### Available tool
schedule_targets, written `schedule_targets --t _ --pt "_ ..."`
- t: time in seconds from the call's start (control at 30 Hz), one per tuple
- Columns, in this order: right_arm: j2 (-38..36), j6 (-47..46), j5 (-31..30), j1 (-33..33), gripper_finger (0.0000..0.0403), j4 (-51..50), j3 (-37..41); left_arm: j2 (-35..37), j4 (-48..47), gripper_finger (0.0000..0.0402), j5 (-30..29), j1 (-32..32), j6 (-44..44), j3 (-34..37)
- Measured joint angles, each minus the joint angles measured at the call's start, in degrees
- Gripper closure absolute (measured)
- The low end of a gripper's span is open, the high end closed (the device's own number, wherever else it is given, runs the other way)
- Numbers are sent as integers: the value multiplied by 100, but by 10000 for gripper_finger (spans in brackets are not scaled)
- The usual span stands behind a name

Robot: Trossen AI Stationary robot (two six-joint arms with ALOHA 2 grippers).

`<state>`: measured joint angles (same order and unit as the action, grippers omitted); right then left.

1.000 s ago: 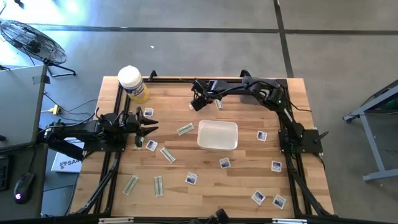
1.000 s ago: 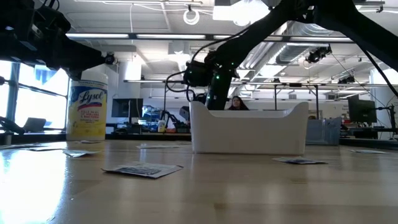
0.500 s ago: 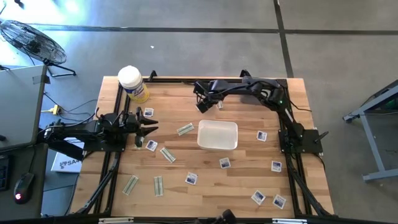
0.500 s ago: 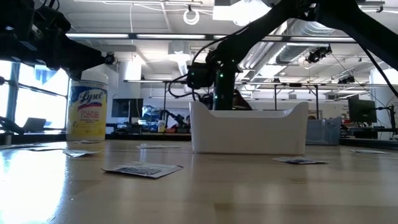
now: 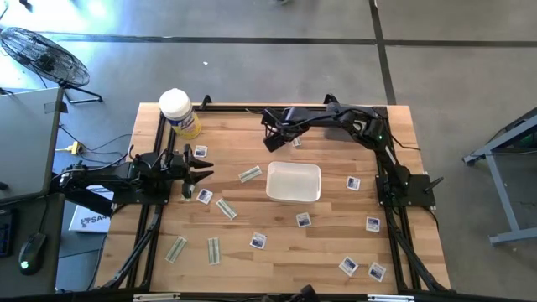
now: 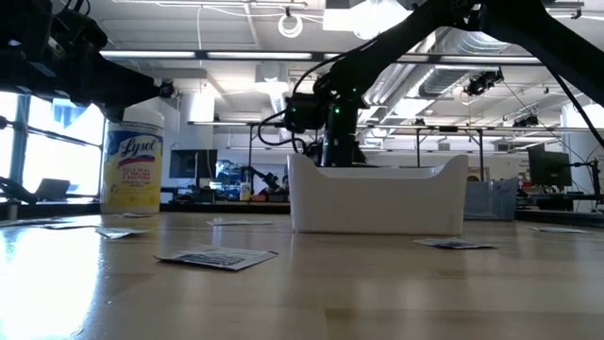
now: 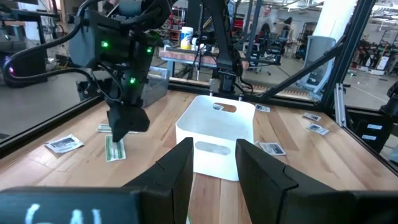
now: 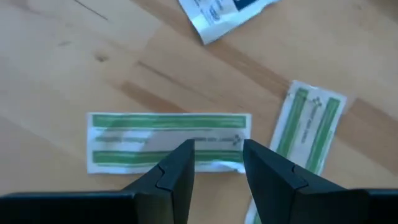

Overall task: Pick & Place First Aid Supplies
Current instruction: Put the green bandage into the black bin

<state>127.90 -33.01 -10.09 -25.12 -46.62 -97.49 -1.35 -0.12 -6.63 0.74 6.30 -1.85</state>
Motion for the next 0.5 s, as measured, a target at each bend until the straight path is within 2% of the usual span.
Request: schedule_targets --t 0.3,0.5 --pt "4 147 -295 -36 272 -96 -8 -2 2 283 0 -1 0 0" --pt "53 141 238 -186 272 204 203 -2 0 283 0 1 -1 0"
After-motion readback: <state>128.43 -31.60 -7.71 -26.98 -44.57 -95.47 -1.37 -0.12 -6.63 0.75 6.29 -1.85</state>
